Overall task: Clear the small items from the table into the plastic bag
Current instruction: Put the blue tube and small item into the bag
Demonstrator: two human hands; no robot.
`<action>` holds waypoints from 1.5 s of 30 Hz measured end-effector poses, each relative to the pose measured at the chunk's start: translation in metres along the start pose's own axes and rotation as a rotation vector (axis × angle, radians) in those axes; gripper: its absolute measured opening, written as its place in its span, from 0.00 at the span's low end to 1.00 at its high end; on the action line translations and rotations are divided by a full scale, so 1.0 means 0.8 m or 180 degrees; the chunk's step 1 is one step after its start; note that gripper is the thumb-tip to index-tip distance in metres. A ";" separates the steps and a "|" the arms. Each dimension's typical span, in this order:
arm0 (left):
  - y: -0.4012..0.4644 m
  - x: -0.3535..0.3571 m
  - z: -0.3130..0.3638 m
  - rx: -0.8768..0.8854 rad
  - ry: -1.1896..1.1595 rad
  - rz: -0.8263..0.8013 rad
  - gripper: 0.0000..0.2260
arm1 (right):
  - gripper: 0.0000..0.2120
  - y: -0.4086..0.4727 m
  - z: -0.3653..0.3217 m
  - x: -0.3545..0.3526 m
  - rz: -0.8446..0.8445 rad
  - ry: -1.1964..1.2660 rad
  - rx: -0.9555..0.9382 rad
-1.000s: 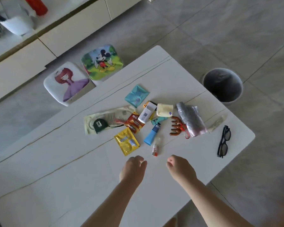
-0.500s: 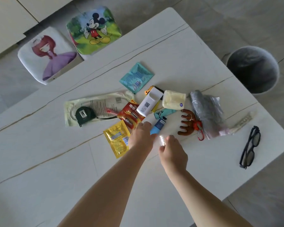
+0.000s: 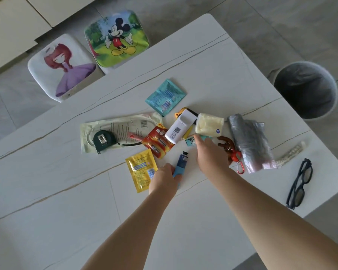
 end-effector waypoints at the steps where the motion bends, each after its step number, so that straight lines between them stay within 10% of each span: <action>1: -0.001 0.000 -0.002 -0.0017 -0.0020 -0.0004 0.12 | 0.21 0.000 -0.002 -0.002 -0.0011 -0.0172 -0.0015; 8: -0.019 0.005 -0.022 -0.0060 -0.0091 -0.0045 0.12 | 0.10 -0.048 0.004 0.009 0.0360 0.0180 -0.0088; 16: -0.082 -0.008 -0.019 -0.0235 -0.0812 -0.0155 0.10 | 0.08 -0.121 0.017 -0.013 -0.0787 0.3832 0.2548; 23: -0.172 -0.020 0.021 0.0104 -0.0934 -0.0425 0.10 | 0.13 -0.232 0.060 -0.072 -0.0676 0.4833 0.3518; 45: -0.537 0.127 0.232 0.1554 -0.0672 -0.1801 0.04 | 0.08 -0.614 0.289 -0.195 0.2335 0.6239 0.4201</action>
Point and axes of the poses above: each hand's wrist, its own y-axis towards the middle knuckle, its own x-axis out of the palm, z = x × y, the point moved 1 cm from there along y, towards the middle knuckle, and after that the axes turned 9 degrees about z, right-handed, at the moved point
